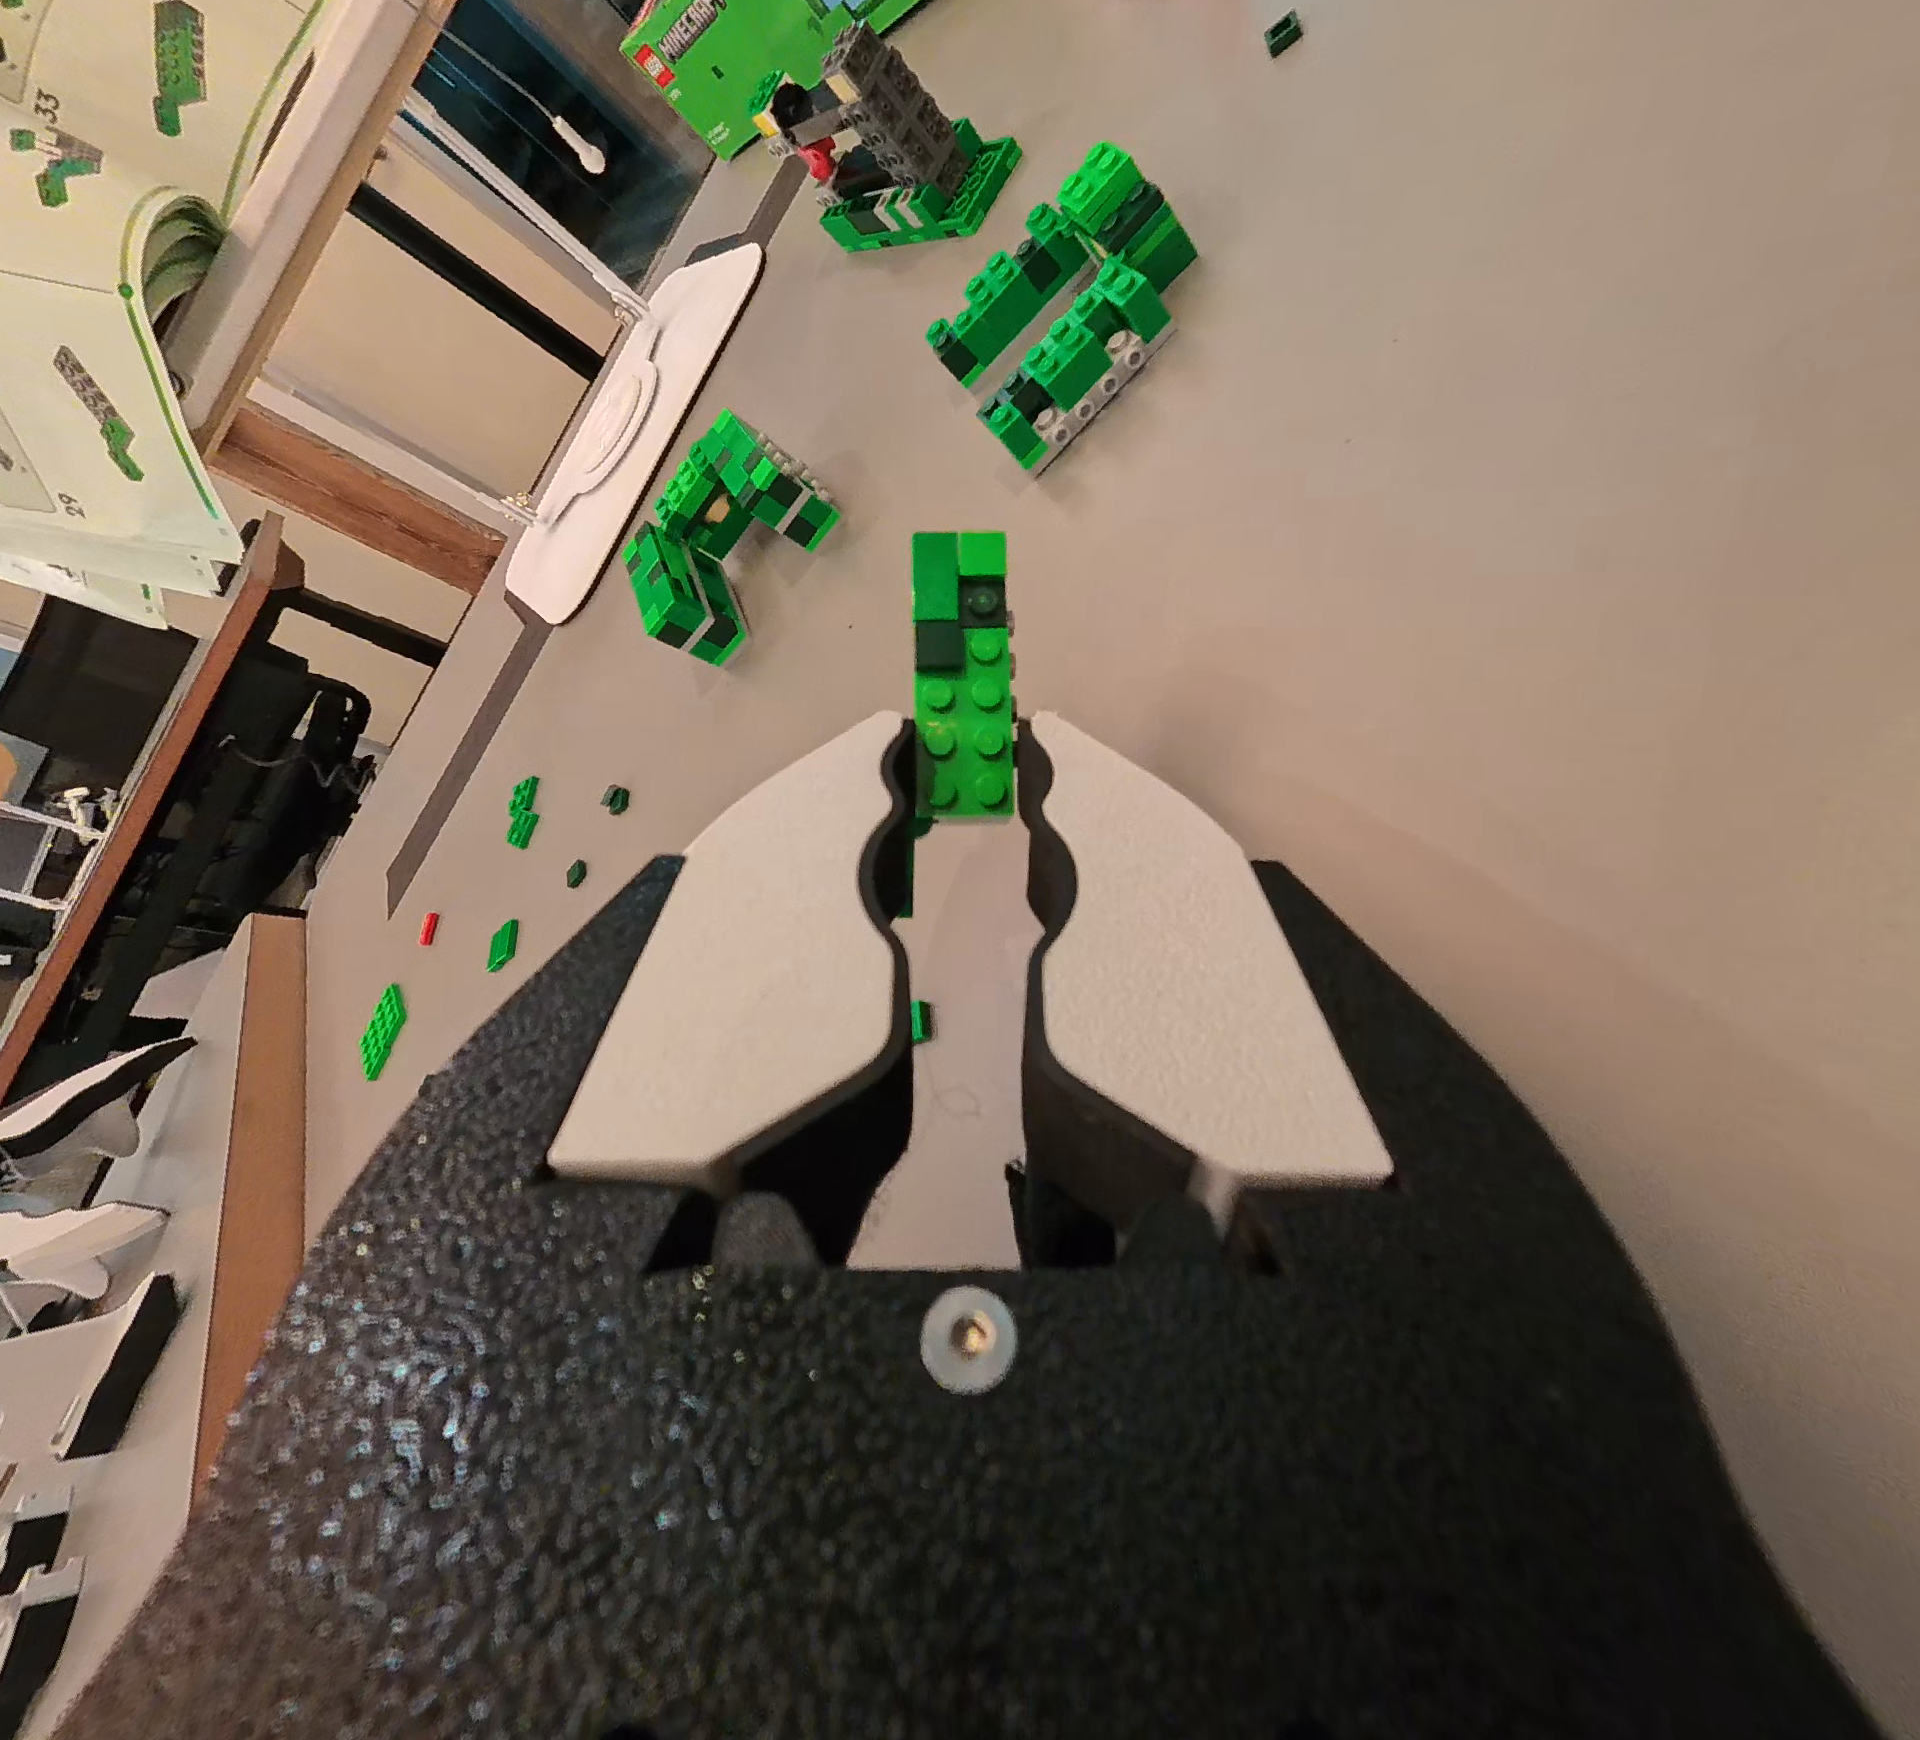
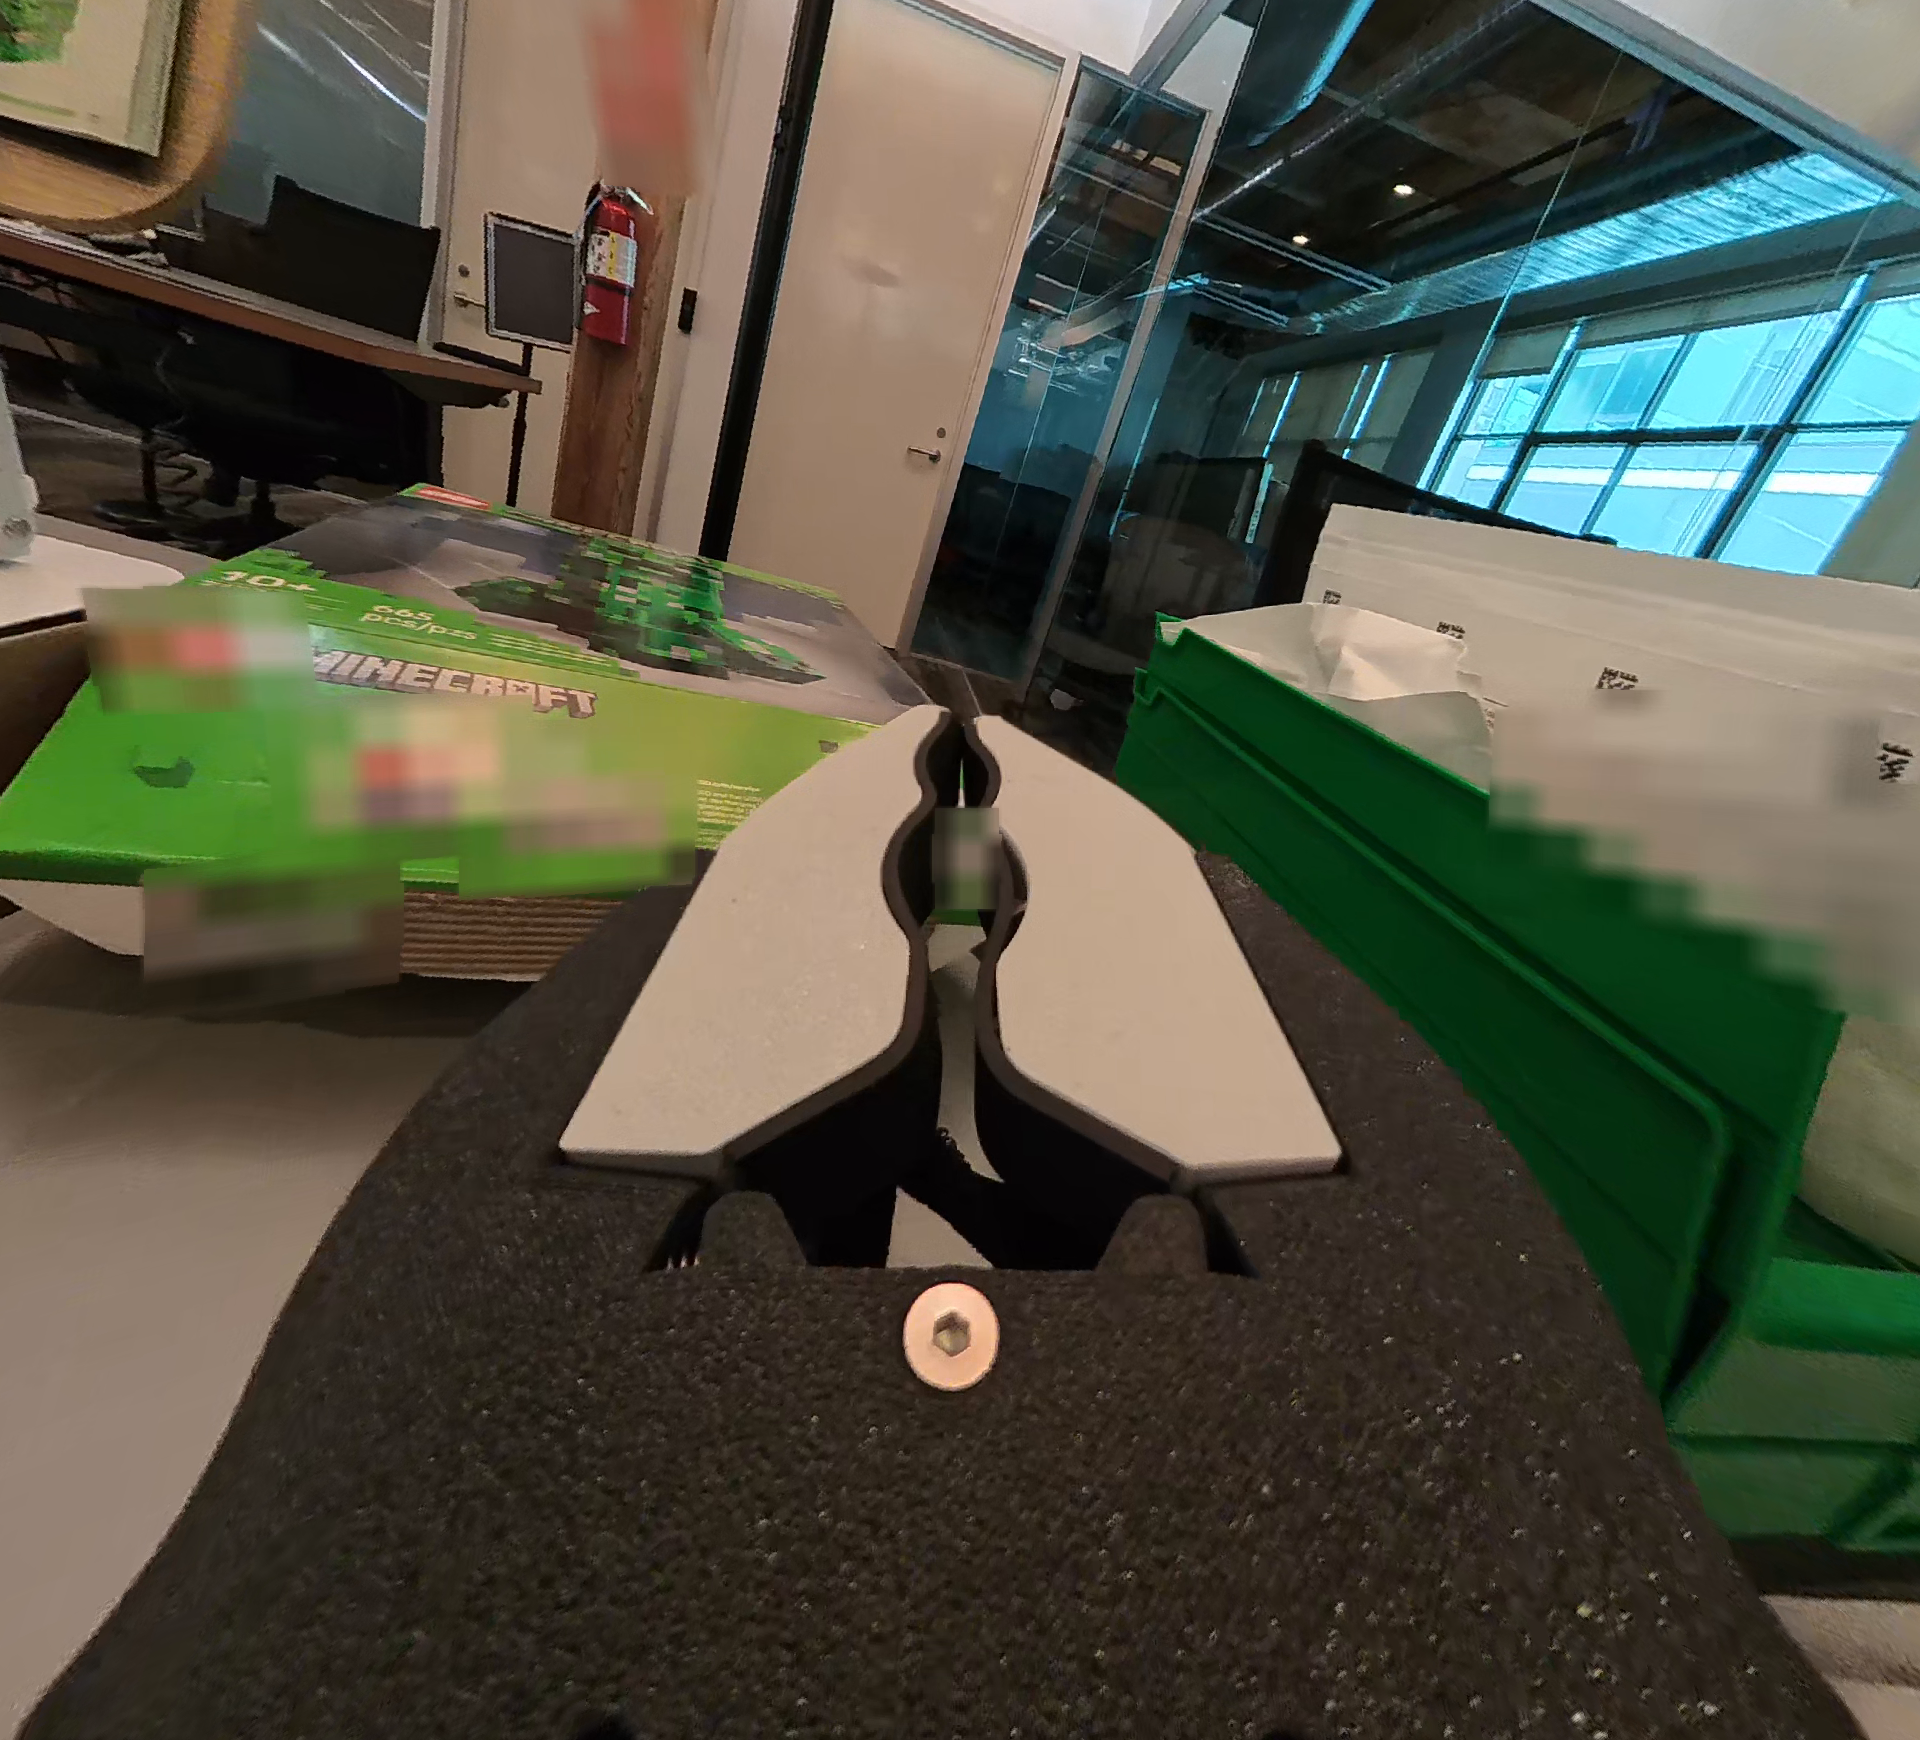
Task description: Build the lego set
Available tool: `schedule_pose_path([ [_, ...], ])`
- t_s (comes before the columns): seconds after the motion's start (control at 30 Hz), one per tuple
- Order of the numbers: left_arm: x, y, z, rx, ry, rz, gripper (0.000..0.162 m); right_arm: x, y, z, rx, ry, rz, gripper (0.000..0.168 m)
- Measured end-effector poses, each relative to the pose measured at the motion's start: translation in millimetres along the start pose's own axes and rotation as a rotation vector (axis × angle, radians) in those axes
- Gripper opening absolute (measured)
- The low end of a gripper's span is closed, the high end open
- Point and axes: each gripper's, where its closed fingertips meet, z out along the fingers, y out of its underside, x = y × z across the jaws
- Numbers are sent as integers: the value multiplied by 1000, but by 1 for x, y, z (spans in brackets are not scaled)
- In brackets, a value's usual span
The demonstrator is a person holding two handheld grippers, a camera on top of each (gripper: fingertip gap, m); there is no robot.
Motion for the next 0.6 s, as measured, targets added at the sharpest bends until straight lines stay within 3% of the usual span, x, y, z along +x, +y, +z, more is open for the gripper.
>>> schedule_pose_path([
  [0.03,0,0,0,-1,0,1,18,1,-1,0,4,8,-8,0],
  [0.6,-1,0,-1,2,-6,-6,18,-12,-6,-5,8,-25,-76,0],
])
